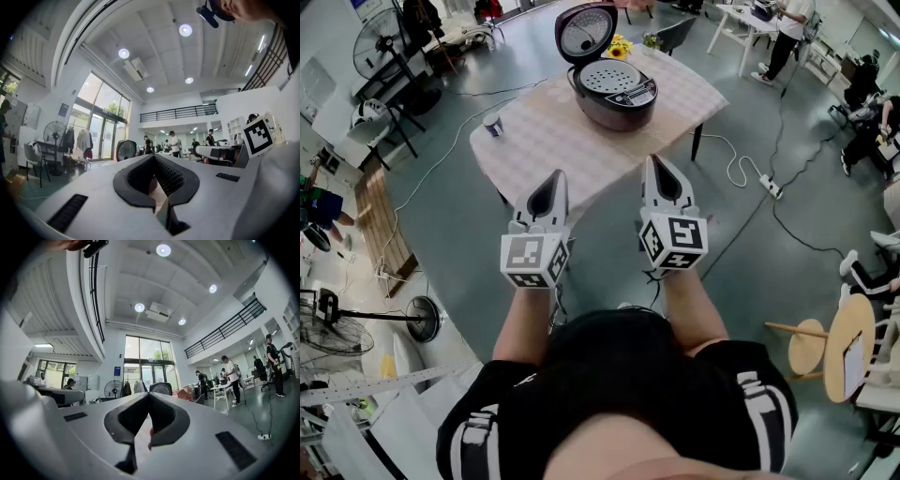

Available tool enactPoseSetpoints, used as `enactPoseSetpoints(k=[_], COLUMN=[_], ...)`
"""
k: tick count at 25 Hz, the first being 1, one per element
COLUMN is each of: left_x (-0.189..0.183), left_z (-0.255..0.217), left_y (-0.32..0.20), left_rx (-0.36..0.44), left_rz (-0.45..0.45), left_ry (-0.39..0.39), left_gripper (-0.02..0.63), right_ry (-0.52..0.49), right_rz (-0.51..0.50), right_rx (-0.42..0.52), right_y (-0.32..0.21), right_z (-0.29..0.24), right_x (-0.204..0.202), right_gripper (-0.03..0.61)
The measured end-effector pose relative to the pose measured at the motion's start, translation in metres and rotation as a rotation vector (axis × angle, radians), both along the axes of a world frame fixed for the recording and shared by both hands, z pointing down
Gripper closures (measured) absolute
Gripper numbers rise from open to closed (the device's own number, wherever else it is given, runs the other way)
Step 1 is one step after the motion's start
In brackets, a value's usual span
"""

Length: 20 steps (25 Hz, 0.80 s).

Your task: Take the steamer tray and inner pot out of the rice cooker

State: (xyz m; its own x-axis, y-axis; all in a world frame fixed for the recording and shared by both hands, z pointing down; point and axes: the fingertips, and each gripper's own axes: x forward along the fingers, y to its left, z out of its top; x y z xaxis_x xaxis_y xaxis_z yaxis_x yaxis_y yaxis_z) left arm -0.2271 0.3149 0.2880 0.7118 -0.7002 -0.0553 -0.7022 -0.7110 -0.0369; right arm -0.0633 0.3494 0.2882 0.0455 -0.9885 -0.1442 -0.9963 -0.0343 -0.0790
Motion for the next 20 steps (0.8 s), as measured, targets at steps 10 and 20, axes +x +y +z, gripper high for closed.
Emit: enactPoseSetpoints(k=[10,20], left_x=[0.024,0.050], left_z=[0.002,0.027], left_y=[-0.010,-0.024], left_rx=[-0.009,-0.055], left_rz=[-0.012,-0.070], left_ry=[-0.014,-0.045], left_gripper=[0.612,0.612], right_ry=[-0.047,-0.050], right_rz=[0.008,-0.010], right_rx=[0.007,-0.007], right_y=[-0.009,-0.019], right_z=[0.001,0.016], right_x=[0.032,0.066], right_gripper=[0.581,0.581])
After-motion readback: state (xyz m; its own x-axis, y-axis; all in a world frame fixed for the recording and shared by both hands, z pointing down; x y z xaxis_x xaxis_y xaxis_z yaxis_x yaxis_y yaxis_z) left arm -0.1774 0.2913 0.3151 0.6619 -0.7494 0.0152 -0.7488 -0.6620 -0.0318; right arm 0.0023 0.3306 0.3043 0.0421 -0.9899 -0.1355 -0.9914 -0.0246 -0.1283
